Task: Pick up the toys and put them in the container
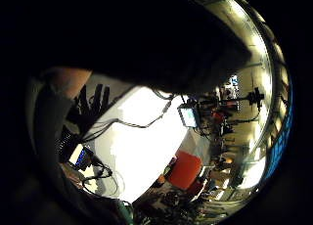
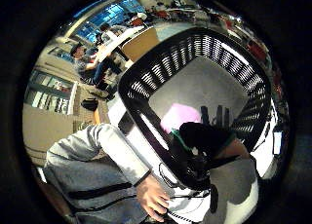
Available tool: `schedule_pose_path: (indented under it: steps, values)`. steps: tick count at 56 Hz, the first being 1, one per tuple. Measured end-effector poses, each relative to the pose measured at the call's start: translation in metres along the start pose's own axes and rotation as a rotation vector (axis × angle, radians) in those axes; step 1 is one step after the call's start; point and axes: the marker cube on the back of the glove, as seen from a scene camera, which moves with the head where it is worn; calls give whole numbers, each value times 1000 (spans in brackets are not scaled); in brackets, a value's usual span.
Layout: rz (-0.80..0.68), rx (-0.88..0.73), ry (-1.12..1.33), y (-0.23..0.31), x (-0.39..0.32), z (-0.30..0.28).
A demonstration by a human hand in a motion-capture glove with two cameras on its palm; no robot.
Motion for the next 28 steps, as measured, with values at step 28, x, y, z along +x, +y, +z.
schedule_pose_path:
  steps: [28]
  values:
    - [385,-83,2,190,92,48]
